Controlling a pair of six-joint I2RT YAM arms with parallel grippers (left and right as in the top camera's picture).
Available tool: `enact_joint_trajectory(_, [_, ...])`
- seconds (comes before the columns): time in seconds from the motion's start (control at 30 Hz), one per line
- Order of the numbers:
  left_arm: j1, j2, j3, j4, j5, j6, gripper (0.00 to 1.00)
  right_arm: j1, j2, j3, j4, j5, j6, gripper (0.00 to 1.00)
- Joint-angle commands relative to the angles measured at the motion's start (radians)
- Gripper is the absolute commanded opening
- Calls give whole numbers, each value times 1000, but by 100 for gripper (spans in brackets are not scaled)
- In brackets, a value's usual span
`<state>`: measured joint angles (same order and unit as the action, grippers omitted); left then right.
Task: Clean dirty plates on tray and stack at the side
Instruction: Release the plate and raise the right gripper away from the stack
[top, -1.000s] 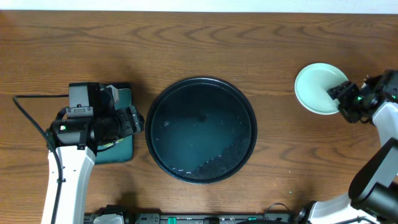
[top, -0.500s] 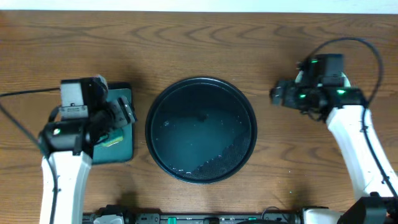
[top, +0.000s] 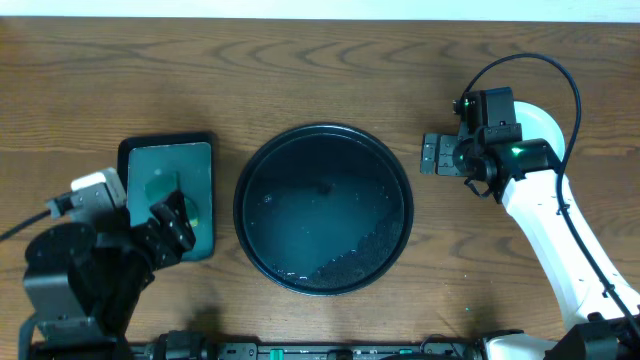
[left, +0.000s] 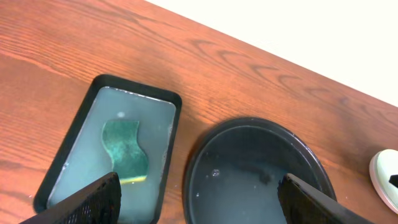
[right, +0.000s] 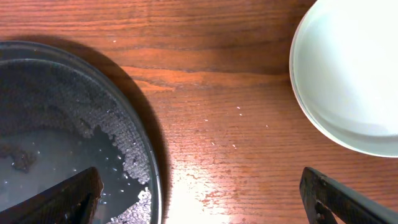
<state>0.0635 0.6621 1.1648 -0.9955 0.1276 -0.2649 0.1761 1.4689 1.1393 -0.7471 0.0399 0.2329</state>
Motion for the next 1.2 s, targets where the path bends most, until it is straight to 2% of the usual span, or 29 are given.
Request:
enact_joint_trajectory(0.0, [0, -18, 14, -26, -17, 2, 82, 8, -5, 10, -2, 23, -10, 99])
enact_joint_trajectory(1.17, [0, -16, 13, -65, 51, -2, 81, 8, -5, 10, -2, 23, -10, 99])
